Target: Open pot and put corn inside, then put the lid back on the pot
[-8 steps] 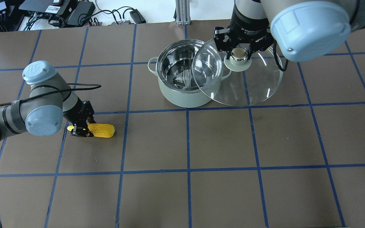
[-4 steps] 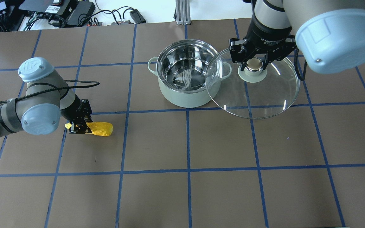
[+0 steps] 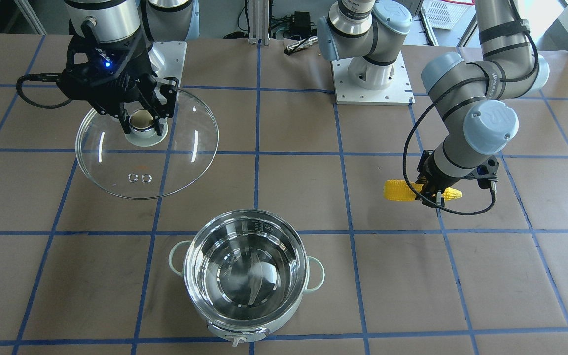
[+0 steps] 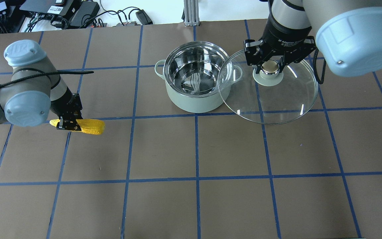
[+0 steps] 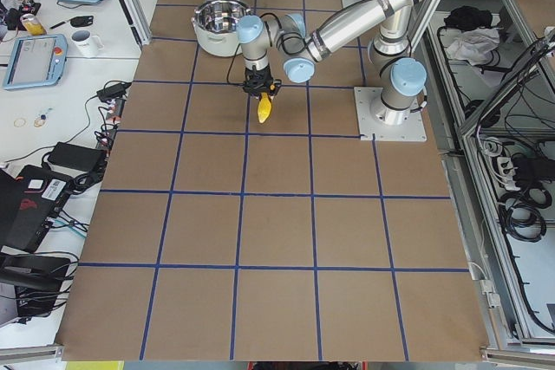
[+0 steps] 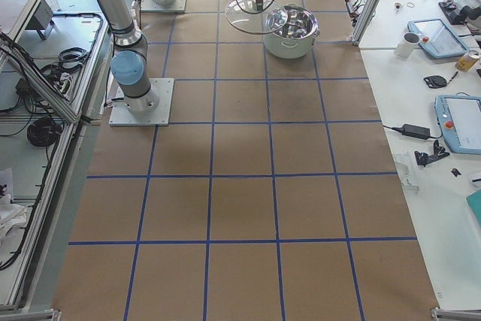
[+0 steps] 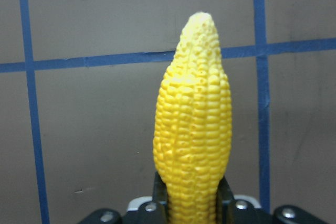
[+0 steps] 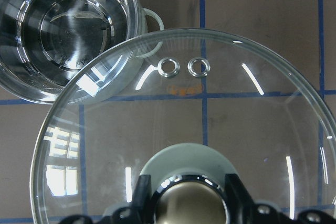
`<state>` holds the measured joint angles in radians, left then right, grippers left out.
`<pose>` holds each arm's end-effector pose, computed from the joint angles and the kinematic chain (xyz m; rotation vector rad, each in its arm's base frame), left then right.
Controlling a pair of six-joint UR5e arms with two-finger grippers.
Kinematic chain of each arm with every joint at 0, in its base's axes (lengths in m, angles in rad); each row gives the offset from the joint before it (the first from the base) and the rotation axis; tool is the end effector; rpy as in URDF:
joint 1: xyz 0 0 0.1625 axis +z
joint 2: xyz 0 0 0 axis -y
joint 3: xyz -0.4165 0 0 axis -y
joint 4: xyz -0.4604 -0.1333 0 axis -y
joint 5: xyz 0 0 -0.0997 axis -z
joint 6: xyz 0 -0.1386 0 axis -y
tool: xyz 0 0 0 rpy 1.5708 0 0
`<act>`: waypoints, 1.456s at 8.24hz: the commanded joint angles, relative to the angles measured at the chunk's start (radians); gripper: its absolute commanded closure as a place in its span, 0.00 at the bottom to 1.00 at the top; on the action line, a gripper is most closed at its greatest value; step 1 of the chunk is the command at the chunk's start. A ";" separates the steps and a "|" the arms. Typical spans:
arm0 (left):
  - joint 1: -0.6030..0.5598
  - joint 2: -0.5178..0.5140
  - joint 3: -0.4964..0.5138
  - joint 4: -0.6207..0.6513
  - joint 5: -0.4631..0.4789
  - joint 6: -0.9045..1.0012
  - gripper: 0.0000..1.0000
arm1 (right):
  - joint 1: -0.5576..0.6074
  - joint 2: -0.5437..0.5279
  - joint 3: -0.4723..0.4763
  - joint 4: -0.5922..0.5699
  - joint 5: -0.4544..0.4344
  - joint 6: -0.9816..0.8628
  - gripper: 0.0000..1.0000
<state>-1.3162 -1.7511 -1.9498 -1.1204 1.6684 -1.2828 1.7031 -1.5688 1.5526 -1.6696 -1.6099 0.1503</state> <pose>0.0223 -0.5615 0.1800 -2.0815 2.1637 0.0704 0.2028 -0.5542 0.4603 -0.0315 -3.1134 0.1860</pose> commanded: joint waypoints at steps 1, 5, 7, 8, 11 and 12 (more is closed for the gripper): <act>-0.055 0.012 0.155 -0.116 -0.060 -0.134 0.90 | -0.003 -0.004 0.000 0.002 -0.004 0.000 0.68; -0.205 -0.016 0.296 -0.116 -0.255 -0.477 0.93 | -0.008 -0.005 -0.003 -0.004 0.001 -0.006 0.68; -0.314 -0.060 0.365 -0.104 -0.256 -0.605 0.93 | -0.008 -0.005 -0.003 -0.002 -0.002 -0.009 0.68; -0.352 -0.088 0.405 -0.104 -0.254 -0.631 0.93 | -0.008 -0.005 -0.003 -0.002 -0.004 -0.009 0.69; -0.443 -0.159 0.472 -0.032 -0.246 -0.661 0.93 | -0.008 -0.010 -0.003 0.001 -0.005 -0.008 0.69; -0.445 -0.171 0.489 -0.029 -0.246 -0.650 0.93 | -0.008 -0.010 -0.003 0.001 -0.004 -0.009 0.69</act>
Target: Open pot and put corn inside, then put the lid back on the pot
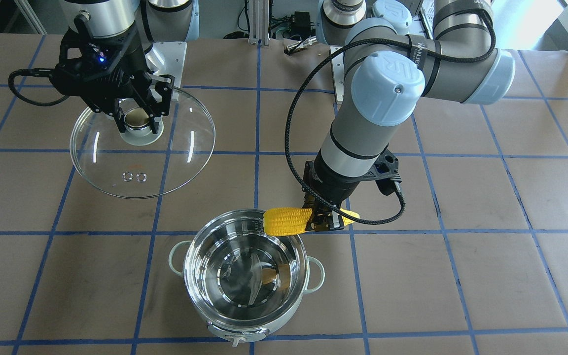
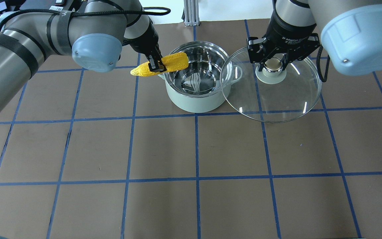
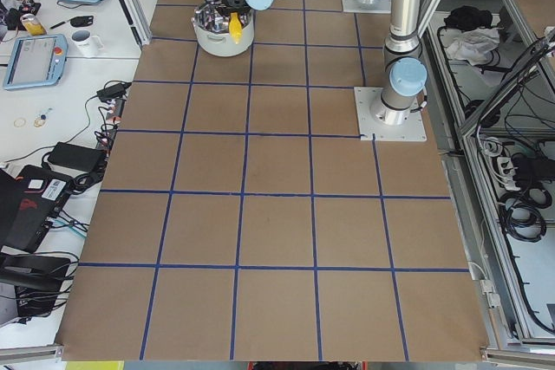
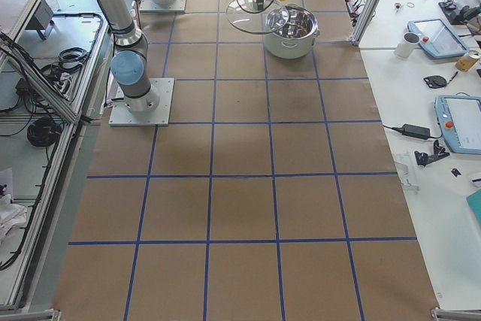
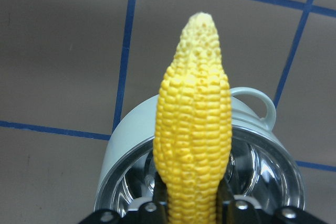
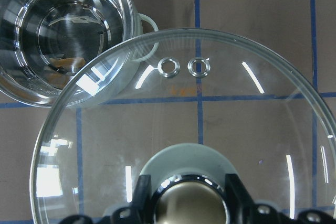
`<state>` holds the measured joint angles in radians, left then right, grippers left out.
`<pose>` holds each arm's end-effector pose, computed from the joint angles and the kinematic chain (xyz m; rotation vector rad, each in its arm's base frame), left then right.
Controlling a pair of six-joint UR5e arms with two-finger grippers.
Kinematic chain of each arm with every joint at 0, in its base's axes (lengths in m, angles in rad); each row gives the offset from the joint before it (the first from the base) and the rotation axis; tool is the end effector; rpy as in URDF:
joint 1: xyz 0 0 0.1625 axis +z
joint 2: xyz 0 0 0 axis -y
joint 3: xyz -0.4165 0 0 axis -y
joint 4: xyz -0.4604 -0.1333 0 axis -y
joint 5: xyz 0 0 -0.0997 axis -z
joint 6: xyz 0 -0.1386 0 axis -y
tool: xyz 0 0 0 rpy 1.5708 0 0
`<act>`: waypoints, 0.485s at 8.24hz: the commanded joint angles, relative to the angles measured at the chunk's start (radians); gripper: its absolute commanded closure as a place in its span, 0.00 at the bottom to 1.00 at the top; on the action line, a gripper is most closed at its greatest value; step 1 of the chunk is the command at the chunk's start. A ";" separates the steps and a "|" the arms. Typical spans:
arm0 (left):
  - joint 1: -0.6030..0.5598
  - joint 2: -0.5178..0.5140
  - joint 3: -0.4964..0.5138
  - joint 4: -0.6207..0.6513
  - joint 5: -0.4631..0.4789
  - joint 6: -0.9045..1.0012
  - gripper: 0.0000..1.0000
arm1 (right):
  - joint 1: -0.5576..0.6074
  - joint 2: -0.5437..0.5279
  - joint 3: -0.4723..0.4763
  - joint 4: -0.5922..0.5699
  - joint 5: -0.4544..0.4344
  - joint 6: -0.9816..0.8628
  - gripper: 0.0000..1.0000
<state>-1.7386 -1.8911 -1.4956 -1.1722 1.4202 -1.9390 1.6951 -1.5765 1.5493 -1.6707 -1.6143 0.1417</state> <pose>-0.2684 -0.6617 0.3259 2.2602 -1.8692 -0.0807 0.1975 -0.5541 0.4668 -0.0313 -3.1085 0.2051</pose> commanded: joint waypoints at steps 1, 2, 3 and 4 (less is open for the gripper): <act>-0.027 -0.042 0.052 0.029 0.003 0.017 0.94 | 0.000 -0.002 0.000 0.005 -0.001 -0.001 0.70; -0.033 -0.054 0.060 0.031 0.003 0.012 0.94 | 0.000 -0.005 0.000 0.017 -0.003 0.001 0.70; -0.060 -0.078 0.063 0.078 0.005 0.006 0.94 | 0.000 -0.013 0.002 0.020 0.000 0.006 0.70; -0.088 -0.107 0.077 0.107 0.047 0.009 0.94 | -0.003 -0.013 0.000 0.017 0.002 0.000 0.70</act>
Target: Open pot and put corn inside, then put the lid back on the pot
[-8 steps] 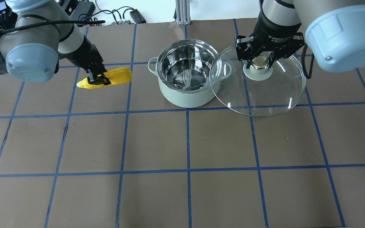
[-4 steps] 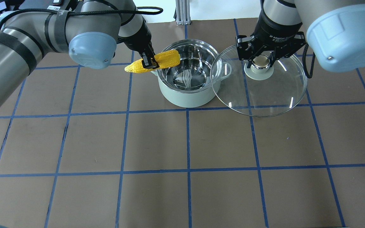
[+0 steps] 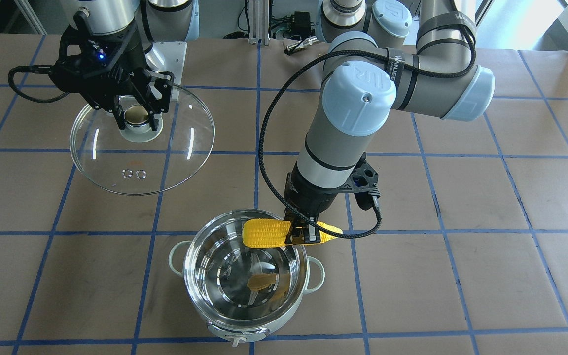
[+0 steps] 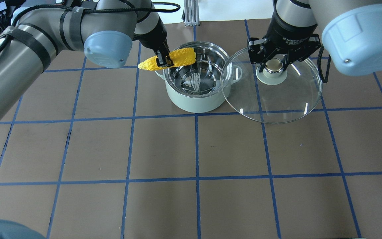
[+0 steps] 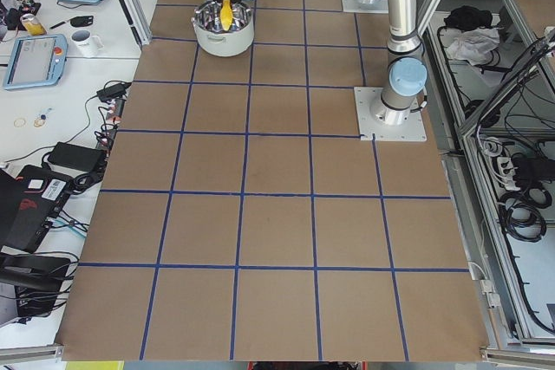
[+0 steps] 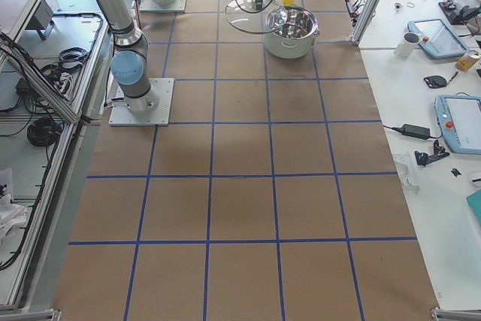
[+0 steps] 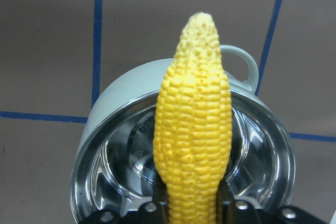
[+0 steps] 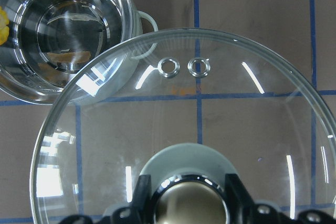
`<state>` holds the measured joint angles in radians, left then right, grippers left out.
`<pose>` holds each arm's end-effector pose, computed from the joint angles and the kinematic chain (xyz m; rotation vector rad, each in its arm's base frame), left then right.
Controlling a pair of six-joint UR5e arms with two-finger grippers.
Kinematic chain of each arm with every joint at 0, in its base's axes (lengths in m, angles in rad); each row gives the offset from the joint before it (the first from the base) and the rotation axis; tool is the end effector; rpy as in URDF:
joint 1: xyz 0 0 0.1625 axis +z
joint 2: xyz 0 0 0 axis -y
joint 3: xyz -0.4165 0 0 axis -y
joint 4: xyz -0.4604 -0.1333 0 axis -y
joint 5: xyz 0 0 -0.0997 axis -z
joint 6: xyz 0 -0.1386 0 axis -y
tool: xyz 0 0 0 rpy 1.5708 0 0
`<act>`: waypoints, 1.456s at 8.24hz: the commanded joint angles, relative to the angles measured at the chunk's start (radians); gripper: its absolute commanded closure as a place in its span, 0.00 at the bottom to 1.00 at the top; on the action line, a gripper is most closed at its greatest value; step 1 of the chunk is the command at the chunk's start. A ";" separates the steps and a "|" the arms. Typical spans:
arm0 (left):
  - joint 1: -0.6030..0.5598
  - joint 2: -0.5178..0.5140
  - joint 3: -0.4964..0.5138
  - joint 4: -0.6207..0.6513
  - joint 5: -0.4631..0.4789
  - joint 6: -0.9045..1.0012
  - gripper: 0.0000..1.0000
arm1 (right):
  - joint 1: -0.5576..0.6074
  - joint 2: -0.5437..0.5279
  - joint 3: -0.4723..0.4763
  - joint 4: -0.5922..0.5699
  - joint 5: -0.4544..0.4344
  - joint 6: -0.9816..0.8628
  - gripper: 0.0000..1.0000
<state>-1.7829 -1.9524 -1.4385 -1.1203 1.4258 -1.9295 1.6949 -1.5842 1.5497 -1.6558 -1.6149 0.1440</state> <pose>-0.3028 -0.6778 0.3210 2.1781 -1.9082 -0.0444 0.1968 -0.5499 0.4693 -0.0350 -3.1077 0.1934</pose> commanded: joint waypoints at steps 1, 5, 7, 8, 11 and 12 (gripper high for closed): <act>-0.058 -0.072 0.062 0.059 0.059 -0.006 0.94 | -0.023 -0.006 0.000 0.011 0.004 -0.003 0.70; -0.076 -0.164 0.121 0.097 0.050 -0.002 0.93 | -0.035 -0.016 0.001 0.033 0.004 -0.014 0.71; -0.098 -0.195 0.115 0.148 0.051 0.004 0.93 | -0.035 -0.016 0.003 0.034 0.006 -0.017 0.71; -0.098 -0.198 0.112 0.149 0.053 0.006 0.93 | -0.035 -0.016 0.003 0.034 0.006 -0.023 0.72; -0.098 -0.200 0.112 0.149 0.051 -0.003 0.91 | -0.035 -0.016 0.004 0.037 0.006 -0.023 0.72; -0.102 -0.200 0.110 0.149 0.051 -0.011 0.88 | -0.035 -0.016 0.004 0.037 0.006 -0.023 0.72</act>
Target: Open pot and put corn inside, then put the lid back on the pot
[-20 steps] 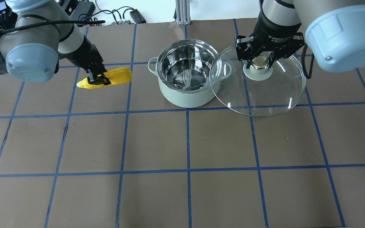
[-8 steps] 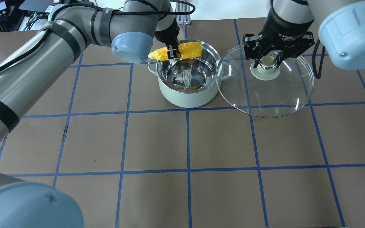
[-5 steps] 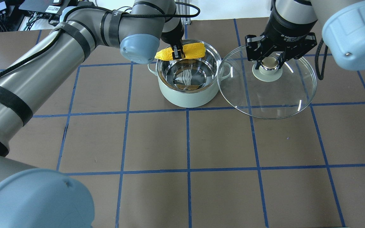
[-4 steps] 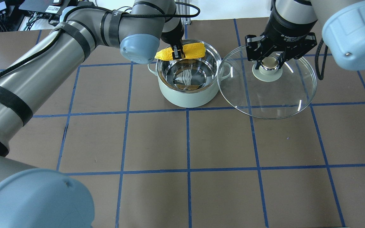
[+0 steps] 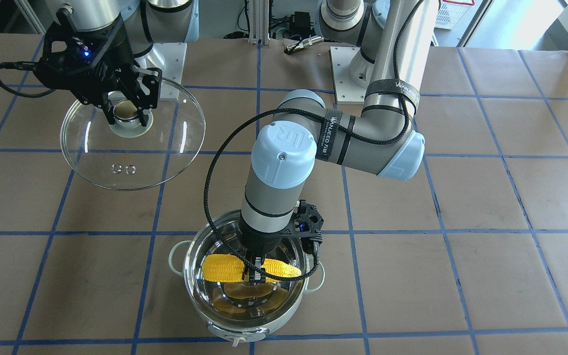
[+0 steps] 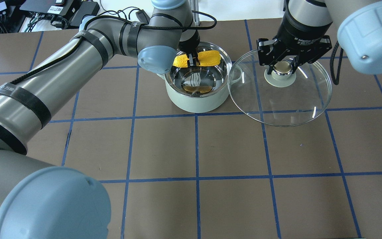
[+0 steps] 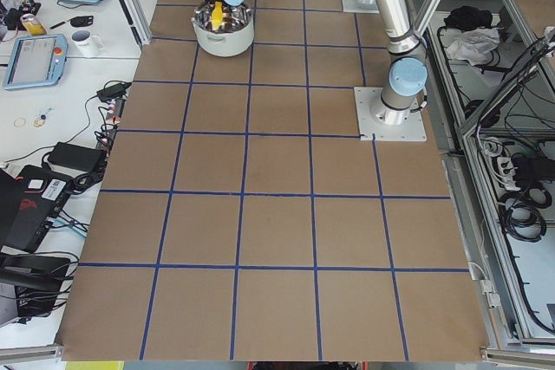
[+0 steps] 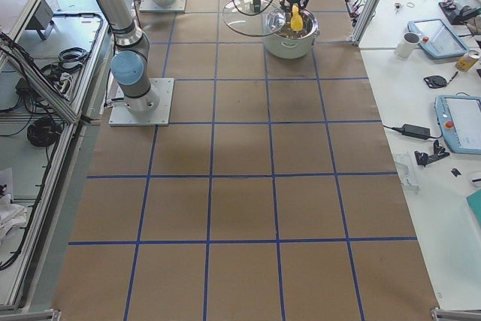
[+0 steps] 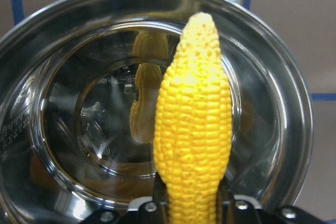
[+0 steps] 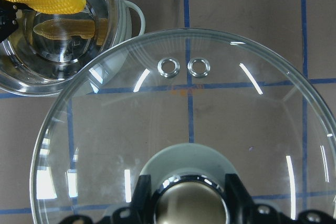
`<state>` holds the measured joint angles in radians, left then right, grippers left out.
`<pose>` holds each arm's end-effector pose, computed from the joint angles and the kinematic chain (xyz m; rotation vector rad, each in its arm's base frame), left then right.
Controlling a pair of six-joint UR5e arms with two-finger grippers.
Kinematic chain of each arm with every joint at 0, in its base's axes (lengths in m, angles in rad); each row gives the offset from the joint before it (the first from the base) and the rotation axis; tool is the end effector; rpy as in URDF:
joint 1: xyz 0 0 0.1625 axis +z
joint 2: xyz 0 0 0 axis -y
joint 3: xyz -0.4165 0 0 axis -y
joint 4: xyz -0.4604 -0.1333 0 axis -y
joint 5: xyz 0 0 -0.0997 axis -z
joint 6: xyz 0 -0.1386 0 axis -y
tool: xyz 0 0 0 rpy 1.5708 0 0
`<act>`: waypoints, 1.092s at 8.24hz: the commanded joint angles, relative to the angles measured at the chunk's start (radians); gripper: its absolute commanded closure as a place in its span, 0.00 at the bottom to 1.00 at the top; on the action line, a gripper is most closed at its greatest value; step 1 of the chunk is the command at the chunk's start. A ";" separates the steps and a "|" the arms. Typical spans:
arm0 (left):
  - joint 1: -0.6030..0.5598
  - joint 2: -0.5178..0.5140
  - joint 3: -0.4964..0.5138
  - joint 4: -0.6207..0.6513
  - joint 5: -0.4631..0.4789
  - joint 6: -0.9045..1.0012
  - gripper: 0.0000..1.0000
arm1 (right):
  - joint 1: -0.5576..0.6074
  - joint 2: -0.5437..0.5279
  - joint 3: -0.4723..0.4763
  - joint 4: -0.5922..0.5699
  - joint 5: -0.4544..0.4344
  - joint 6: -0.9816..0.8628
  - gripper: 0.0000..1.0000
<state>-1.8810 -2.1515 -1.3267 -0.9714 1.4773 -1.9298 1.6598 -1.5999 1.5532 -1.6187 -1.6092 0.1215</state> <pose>-0.3820 -0.7126 0.2513 2.0620 -1.9882 0.0443 0.1773 -0.5465 0.4719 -0.0534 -3.1092 0.1527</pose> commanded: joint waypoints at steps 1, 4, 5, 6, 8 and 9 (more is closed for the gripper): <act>-0.003 -0.001 -0.002 0.002 0.000 -0.011 0.88 | 0.000 0.000 0.001 0.002 0.000 0.001 0.72; -0.003 -0.013 -0.003 0.003 -0.003 -0.035 0.86 | 0.000 0.000 0.001 0.002 0.000 0.001 0.72; -0.003 -0.017 -0.003 0.003 -0.003 -0.041 0.85 | 0.000 0.000 0.001 0.002 0.000 0.001 0.72; -0.003 -0.018 -0.003 0.003 -0.005 -0.044 0.84 | 0.000 0.000 0.001 0.002 0.002 0.001 0.72; -0.003 -0.019 -0.008 0.003 -0.005 -0.044 0.57 | 0.001 0.000 0.001 -0.001 0.002 0.001 0.72; -0.003 -0.022 -0.017 0.003 -0.003 -0.046 0.34 | 0.005 0.000 0.001 -0.006 0.002 0.003 0.72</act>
<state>-1.8843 -2.1697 -1.3328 -0.9680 1.4728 -1.9736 1.6605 -1.5999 1.5539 -1.6189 -1.6078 0.1228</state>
